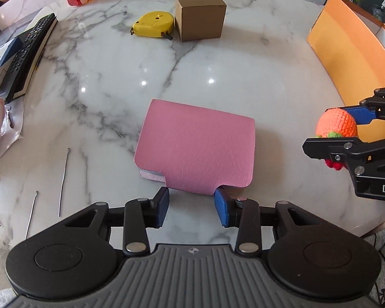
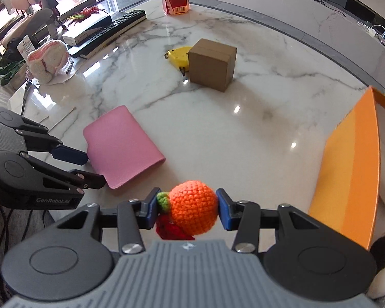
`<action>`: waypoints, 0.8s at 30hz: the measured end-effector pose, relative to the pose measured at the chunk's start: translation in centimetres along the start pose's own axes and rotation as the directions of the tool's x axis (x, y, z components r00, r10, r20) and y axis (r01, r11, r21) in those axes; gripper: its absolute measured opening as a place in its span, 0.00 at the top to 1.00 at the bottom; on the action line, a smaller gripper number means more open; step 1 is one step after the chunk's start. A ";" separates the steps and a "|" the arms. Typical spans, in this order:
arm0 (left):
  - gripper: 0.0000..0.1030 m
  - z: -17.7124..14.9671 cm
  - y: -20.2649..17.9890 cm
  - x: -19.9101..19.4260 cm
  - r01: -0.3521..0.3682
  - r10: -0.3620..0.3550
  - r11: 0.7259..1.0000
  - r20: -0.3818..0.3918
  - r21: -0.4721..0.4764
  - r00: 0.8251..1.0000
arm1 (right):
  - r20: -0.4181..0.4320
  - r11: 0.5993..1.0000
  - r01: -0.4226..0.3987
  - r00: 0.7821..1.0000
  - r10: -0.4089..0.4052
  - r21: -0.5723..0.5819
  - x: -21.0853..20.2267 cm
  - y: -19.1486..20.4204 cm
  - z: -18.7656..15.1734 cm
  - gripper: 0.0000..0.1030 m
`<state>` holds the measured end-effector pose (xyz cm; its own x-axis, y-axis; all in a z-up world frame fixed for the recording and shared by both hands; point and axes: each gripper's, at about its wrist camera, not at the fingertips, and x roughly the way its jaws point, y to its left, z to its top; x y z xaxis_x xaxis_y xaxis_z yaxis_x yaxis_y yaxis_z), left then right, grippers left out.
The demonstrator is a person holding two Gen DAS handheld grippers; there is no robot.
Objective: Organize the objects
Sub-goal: 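Carry the pink wallet and knitted fruit with both tools toward the orange box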
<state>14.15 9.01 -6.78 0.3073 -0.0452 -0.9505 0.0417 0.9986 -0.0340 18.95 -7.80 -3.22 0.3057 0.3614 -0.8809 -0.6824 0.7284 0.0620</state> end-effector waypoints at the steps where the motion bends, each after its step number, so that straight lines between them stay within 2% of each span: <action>1: 0.56 -0.1 -0.1 -0.1 -0.003 0.003 1.000 0.001 0.005 1.000 | -0.002 1.000 -0.005 1.000 0.005 0.009 0.0 0.0 -0.4 0.53; 5: 0.55 -0.1 -0.6 -0.3 -0.015 0.015 1.000 -0.013 0.009 1.000 | -0.001 0.999 -0.015 1.000 0.015 0.030 -0.3 0.1 -1.4 0.53; 6: 0.50 -0.2 -0.9 -0.3 -0.021 0.022 1.000 -0.012 0.014 1.000 | 0.002 0.999 -0.018 1.000 0.018 0.030 -0.4 0.1 -1.5 0.53; 8: 0.46 -0.5 -1.1 -0.4 -0.030 0.030 0.999 0.006 0.011 1.000 | 0.011 0.999 -0.025 1.000 0.025 0.031 -0.6 0.2 -1.4 0.53; 13: 0.46 -0.7 -1.4 -0.1 -0.018 0.019 0.999 0.053 -0.029 0.998 | 0.029 0.999 -0.028 0.999 0.027 0.033 -0.9 0.0 -1.1 0.53; 14: 0.53 -0.7 -1.4 -0.1 -0.017 0.019 0.999 0.068 -0.027 0.997 | 0.029 0.999 -0.026 0.999 0.026 0.033 -0.9 -0.1 -1.1 0.53; 15: 0.71 -0.7 -1.4 -0.2 -0.009 0.011 1.000 0.084 -0.027 0.996 | 0.028 0.999 -0.024 0.999 0.023 0.033 -0.8 -0.1 -1.1 0.53; 17: 0.98 -0.9 -1.3 -0.4 0.033 -0.029 0.999 0.115 -0.030 0.993 | 0.025 0.999 -0.027 0.999 0.026 0.034 -0.8 -0.1 -1.4 0.53; 24: 0.99 -1.3 -1.5 -0.5 0.078 -0.079 0.997 0.130 0.012 0.988 | 0.014 0.998 -0.045 0.999 0.044 0.052 -0.5 -0.4 -2.4 0.53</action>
<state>12.75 7.60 -6.64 0.4243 -0.1272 -0.8966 0.0773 0.9916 -0.1041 17.46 -9.65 -3.93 0.2844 0.4012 -0.8707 -0.6598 0.7408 0.1258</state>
